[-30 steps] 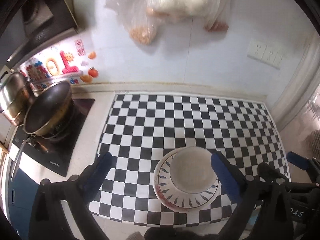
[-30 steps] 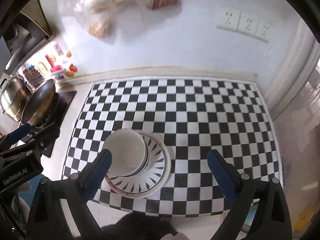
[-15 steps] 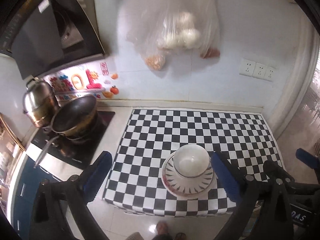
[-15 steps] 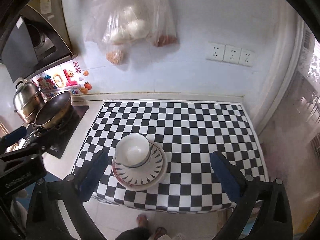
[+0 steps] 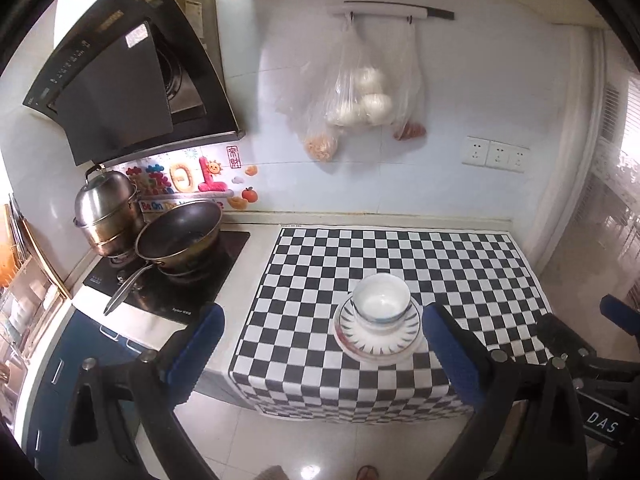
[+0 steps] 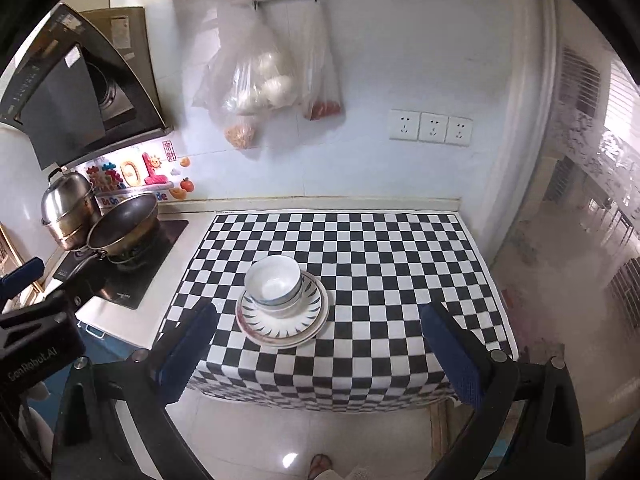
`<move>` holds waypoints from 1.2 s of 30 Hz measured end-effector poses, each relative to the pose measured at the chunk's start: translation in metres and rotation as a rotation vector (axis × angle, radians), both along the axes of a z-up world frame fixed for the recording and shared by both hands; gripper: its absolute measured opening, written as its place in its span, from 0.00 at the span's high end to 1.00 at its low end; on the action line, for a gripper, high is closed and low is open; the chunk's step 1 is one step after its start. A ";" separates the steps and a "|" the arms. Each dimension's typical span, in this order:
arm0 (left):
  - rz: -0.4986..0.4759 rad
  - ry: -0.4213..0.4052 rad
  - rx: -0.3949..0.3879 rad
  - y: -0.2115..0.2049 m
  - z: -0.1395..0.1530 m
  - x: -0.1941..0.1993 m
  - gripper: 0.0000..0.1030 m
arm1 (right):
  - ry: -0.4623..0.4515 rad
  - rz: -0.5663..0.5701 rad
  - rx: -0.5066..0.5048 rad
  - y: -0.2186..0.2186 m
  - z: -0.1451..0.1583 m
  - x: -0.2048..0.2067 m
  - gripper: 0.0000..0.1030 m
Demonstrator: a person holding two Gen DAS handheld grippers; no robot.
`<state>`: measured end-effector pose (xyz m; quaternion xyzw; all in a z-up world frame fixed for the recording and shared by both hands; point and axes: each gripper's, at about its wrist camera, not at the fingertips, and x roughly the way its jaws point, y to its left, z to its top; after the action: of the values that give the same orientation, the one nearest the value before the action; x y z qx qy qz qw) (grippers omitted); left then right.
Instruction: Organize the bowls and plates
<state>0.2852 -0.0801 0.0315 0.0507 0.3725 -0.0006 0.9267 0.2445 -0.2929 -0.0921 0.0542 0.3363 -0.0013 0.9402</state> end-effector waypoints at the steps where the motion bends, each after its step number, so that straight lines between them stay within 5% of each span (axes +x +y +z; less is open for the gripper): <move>1: -0.003 -0.003 0.002 0.004 0.002 -0.009 0.01 | -0.003 -0.003 0.000 0.003 0.002 -0.010 0.00; 24: -0.050 -0.115 0.005 0.072 0.067 -0.196 0.02 | -0.113 -0.102 -0.034 0.076 0.057 -0.252 0.00; 36: -0.043 -0.126 0.003 0.063 0.075 -0.228 0.01 | -0.130 -0.094 -0.071 0.070 0.075 -0.290 0.00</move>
<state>0.0572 -0.0166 0.1065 0.0601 0.3123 -0.0166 0.9479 -0.0452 -0.2227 -0.0171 0.0364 0.2712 -0.0539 0.9603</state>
